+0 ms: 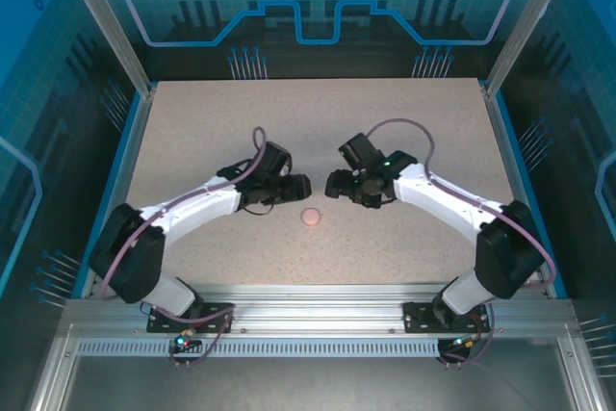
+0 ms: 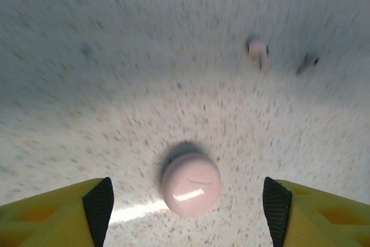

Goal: Insert the wireless bluetooth earbuds into the charging case

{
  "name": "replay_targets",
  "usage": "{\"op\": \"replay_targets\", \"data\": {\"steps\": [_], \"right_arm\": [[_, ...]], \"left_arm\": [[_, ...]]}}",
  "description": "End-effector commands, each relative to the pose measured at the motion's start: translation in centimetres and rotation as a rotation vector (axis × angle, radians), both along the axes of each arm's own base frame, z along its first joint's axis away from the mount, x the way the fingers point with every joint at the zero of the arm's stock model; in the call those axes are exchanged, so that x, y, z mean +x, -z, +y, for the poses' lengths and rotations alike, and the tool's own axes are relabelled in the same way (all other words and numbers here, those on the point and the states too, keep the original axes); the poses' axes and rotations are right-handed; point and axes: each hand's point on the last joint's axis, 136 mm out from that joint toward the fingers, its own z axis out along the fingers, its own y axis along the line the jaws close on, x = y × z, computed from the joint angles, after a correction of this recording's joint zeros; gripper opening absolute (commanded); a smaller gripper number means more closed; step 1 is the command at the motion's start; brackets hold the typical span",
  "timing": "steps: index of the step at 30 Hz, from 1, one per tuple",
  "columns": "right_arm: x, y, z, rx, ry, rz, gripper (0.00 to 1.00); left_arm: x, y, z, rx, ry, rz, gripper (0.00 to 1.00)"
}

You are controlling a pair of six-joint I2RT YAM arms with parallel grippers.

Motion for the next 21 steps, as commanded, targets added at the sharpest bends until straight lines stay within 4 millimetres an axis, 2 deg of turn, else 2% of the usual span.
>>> {"op": "replay_targets", "data": {"steps": [1, 2, 5, 10, 14, 21], "right_arm": [[-1.0, 1.2, 1.2, -0.047, 0.059, 0.077, 0.83], [-1.3, 1.8, 2.0, -0.049, 0.069, 0.103, 0.83], [-1.7, 3.0, 4.3, -0.058, 0.106, 0.162, 0.82], [-1.7, 4.3, 7.2, -0.135, 0.115, 0.213, 0.82], [-1.6, 5.2, 7.8, -0.203, 0.131, 0.244, 0.82], [-1.6, 6.8, 8.0, -0.248, 0.117, 0.287, 0.81]], "left_arm": [[1.1, -2.2, 3.2, -0.009, -0.076, -0.069, 0.8], [1.6, -2.9, 4.1, -0.021, -0.101, -0.091, 0.87], [2.5, -4.4, 6.3, -0.032, -0.149, -0.141, 0.98], [3.2, -5.4, 9.2, -0.042, -0.21, -0.174, 0.99], [3.7, -6.2, 11.2, -0.083, -0.268, -0.212, 0.99], [4.0, -7.3, 12.8, -0.167, -0.351, -0.248, 0.99]]}}
